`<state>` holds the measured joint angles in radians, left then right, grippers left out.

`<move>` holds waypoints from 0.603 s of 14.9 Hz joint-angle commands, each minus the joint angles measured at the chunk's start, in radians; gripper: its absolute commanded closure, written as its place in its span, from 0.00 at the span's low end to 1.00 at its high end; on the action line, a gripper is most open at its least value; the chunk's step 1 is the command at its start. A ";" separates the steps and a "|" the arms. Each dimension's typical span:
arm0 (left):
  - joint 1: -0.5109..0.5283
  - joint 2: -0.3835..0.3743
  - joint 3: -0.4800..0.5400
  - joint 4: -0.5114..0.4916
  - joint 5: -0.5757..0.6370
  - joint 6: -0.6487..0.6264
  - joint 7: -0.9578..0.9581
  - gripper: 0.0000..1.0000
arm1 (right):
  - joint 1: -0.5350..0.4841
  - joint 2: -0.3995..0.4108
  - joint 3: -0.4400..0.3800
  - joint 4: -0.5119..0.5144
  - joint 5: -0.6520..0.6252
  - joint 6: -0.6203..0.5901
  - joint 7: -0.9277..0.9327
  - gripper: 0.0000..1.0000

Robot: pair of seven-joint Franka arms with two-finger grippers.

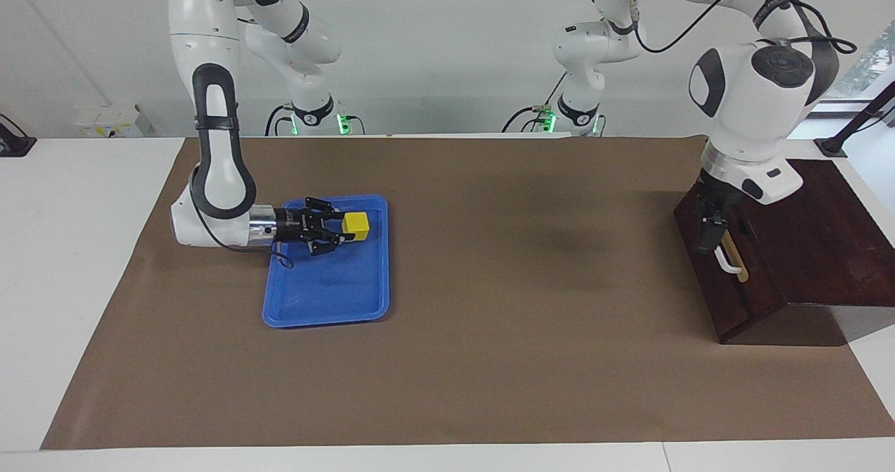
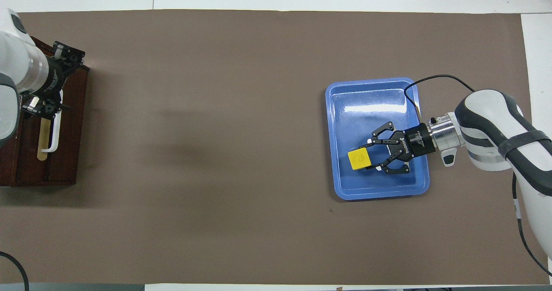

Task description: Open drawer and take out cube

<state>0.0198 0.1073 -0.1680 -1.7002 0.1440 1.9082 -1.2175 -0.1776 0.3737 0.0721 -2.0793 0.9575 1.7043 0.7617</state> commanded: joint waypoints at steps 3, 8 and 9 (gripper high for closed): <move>-0.049 -0.015 -0.022 0.091 -0.093 -0.158 0.324 0.00 | -0.010 -0.027 0.011 -0.039 0.014 0.000 -0.007 1.00; -0.047 -0.067 -0.053 0.088 -0.095 -0.237 0.718 0.00 | -0.011 -0.033 0.011 -0.062 0.021 0.003 -0.019 1.00; -0.040 -0.083 -0.050 0.083 -0.095 -0.253 0.793 0.00 | -0.011 -0.036 0.011 -0.079 0.030 0.005 -0.037 1.00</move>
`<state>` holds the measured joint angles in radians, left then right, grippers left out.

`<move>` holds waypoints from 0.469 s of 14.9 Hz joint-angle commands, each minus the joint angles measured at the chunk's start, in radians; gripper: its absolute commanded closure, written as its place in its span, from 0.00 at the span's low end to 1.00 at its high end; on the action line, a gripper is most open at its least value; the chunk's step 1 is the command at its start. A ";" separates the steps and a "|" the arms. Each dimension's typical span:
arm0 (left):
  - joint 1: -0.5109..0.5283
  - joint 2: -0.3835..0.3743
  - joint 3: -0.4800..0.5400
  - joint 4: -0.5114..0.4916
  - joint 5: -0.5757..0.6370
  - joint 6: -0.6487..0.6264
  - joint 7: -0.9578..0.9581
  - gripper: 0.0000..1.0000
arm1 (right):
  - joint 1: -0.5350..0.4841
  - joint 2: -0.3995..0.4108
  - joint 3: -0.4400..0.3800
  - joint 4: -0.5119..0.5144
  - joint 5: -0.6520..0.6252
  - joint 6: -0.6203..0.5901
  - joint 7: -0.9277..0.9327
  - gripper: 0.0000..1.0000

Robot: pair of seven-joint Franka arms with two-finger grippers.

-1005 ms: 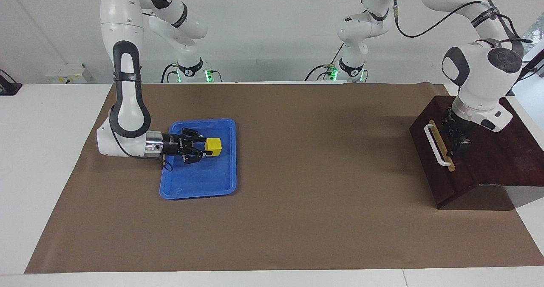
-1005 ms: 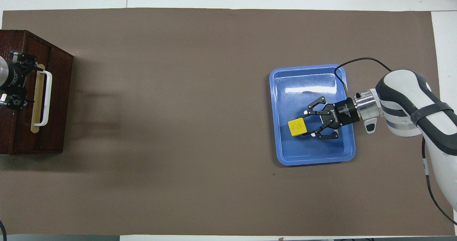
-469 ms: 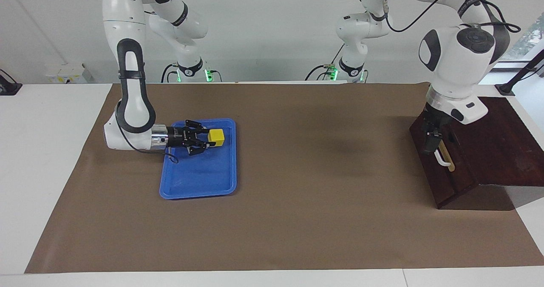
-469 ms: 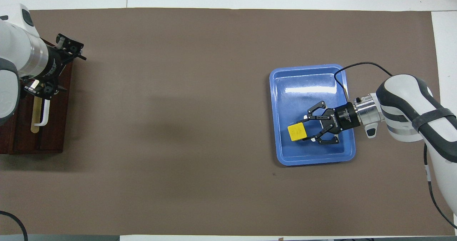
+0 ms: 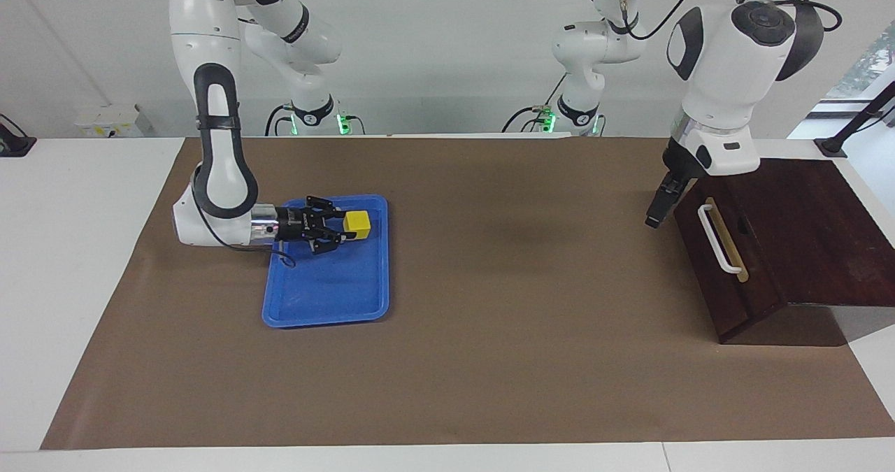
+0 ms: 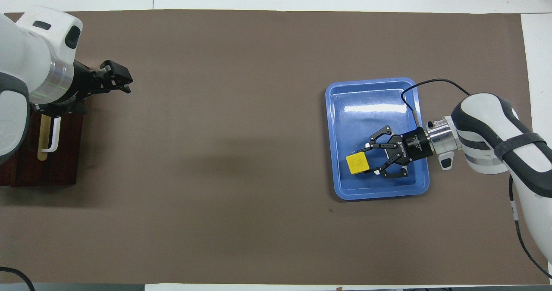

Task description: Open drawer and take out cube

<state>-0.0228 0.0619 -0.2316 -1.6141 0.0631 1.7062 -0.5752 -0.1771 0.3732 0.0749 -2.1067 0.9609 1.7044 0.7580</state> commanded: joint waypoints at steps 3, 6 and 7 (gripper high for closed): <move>0.049 -0.065 0.023 -0.012 -0.014 -0.077 0.372 0.00 | -0.012 -0.045 0.006 -0.085 0.048 0.032 -0.072 1.00; 0.116 -0.102 0.023 -0.056 -0.014 -0.085 0.477 0.00 | -0.010 -0.045 0.006 -0.099 0.048 0.066 -0.088 1.00; 0.145 -0.120 0.025 -0.076 -0.014 -0.077 0.506 0.00 | -0.009 -0.046 0.006 -0.102 0.048 0.067 -0.101 1.00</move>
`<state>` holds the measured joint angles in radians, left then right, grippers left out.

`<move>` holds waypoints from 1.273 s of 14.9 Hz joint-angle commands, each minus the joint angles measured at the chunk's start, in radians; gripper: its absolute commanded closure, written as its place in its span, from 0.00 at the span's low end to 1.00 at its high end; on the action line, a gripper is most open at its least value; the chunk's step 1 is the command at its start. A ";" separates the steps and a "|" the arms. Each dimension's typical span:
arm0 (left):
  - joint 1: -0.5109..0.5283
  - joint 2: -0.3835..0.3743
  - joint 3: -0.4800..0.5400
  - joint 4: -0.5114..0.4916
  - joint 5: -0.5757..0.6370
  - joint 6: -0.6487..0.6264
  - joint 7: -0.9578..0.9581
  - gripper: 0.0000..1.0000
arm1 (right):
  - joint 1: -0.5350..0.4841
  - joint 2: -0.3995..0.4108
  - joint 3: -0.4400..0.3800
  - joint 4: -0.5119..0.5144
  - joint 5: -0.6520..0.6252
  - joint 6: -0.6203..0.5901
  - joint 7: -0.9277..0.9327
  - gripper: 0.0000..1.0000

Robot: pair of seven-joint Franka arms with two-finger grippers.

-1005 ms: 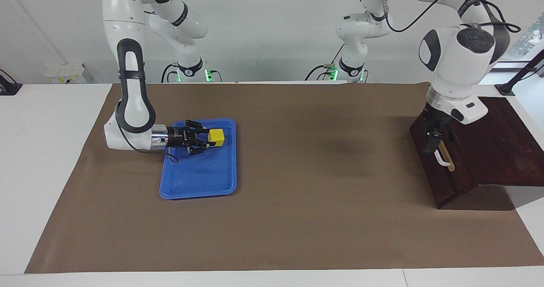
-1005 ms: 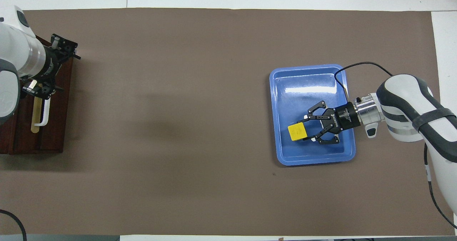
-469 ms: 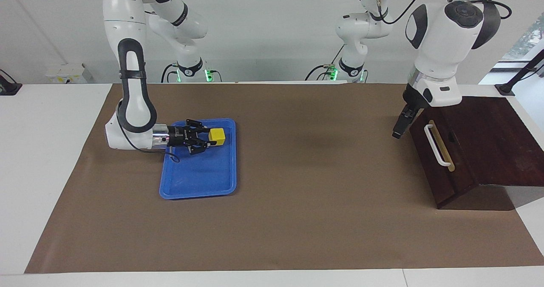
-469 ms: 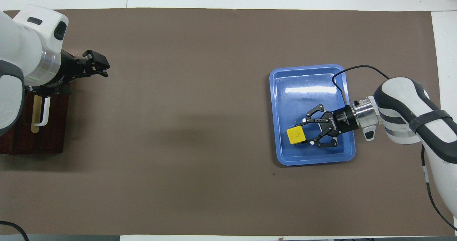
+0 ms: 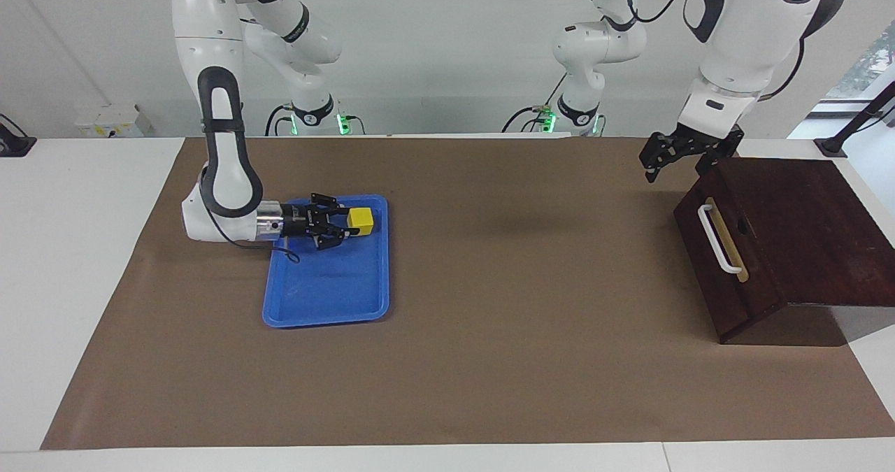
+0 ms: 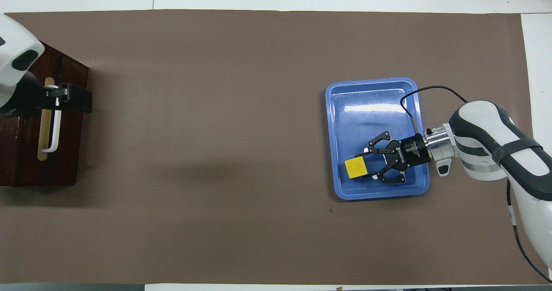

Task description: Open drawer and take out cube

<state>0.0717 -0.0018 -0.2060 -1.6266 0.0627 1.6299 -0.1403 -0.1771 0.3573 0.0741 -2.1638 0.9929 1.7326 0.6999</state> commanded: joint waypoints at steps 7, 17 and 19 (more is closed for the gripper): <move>0.114 -0.070 -0.016 -0.038 -0.049 -0.001 0.119 0.00 | -0.005 -0.031 0.006 -0.053 0.013 0.041 -0.069 0.00; 0.076 -0.079 -0.016 -0.047 -0.060 -0.050 0.124 0.00 | 0.030 -0.125 0.004 0.053 -0.086 0.041 0.108 0.00; 0.063 -0.079 -0.016 -0.045 -0.060 -0.042 0.119 0.00 | 0.033 -0.162 0.004 0.105 -0.144 0.039 0.163 0.00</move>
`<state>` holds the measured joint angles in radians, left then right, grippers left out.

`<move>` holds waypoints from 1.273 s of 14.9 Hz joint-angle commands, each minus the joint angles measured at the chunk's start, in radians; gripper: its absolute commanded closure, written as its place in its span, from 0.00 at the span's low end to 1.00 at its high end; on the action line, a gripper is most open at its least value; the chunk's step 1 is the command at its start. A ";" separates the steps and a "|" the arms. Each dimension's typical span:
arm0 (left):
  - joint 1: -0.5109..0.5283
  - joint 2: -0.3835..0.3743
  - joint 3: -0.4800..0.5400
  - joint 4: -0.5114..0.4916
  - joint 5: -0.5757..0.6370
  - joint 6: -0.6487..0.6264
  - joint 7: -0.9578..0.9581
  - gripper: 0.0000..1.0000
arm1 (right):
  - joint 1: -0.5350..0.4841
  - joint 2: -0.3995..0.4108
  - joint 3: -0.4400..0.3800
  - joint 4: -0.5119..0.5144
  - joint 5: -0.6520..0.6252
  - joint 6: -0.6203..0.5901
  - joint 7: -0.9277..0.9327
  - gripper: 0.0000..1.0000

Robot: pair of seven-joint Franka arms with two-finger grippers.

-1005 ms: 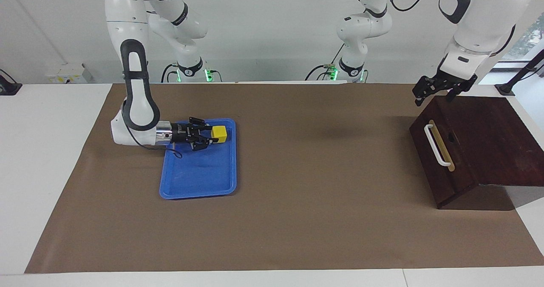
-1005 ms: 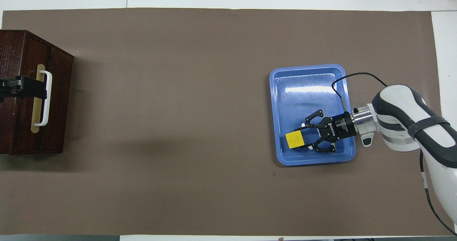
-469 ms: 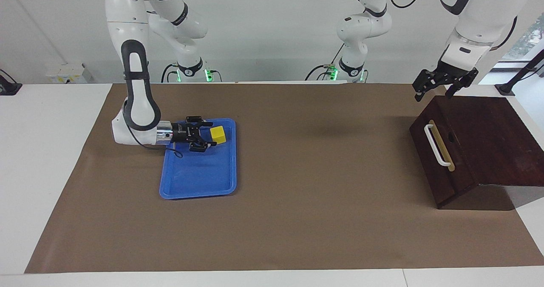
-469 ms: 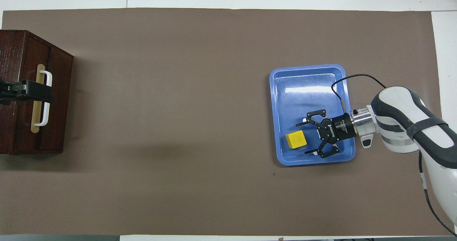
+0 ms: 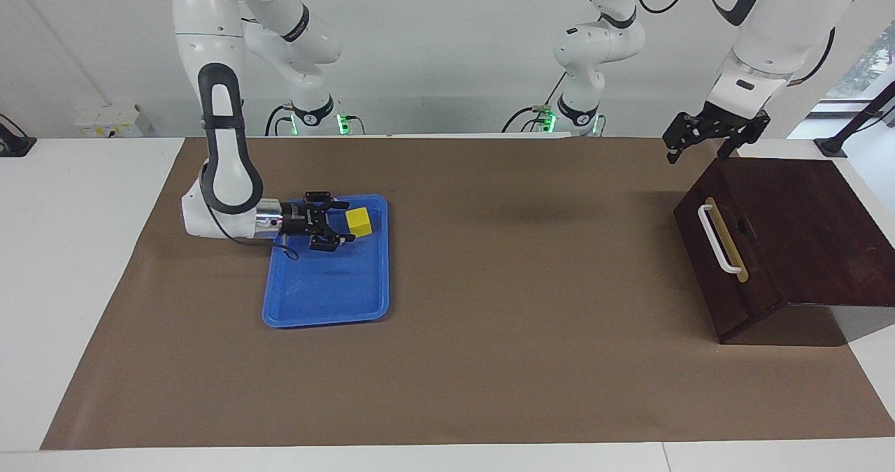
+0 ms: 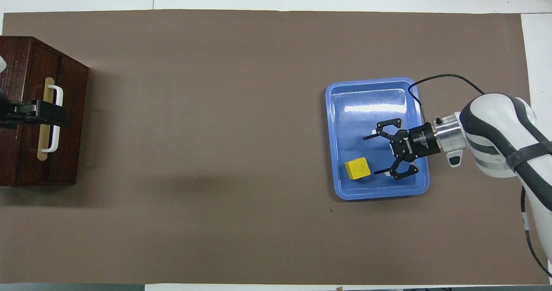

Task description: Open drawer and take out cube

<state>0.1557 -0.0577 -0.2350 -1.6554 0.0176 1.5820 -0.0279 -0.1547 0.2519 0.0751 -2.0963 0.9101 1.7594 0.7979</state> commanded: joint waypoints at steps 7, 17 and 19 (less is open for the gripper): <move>-0.057 -0.033 0.031 -0.032 -0.015 0.013 0.017 0.00 | 0.030 -0.111 0.014 0.241 -0.373 -0.055 0.067 0.00; -0.148 -0.034 0.143 -0.032 -0.013 0.012 0.008 0.00 | 0.032 -0.143 0.029 0.386 -0.761 -0.159 -0.490 0.00; -0.150 -0.034 0.143 -0.032 -0.013 0.012 0.006 0.00 | 0.030 -0.160 0.041 0.404 -0.854 -0.158 -0.657 0.00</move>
<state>0.0181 -0.0641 -0.1066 -1.6588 0.0172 1.5873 -0.0247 -0.1203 0.1168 0.0989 -1.7100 0.1341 1.6132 0.2803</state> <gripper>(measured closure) 0.000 0.000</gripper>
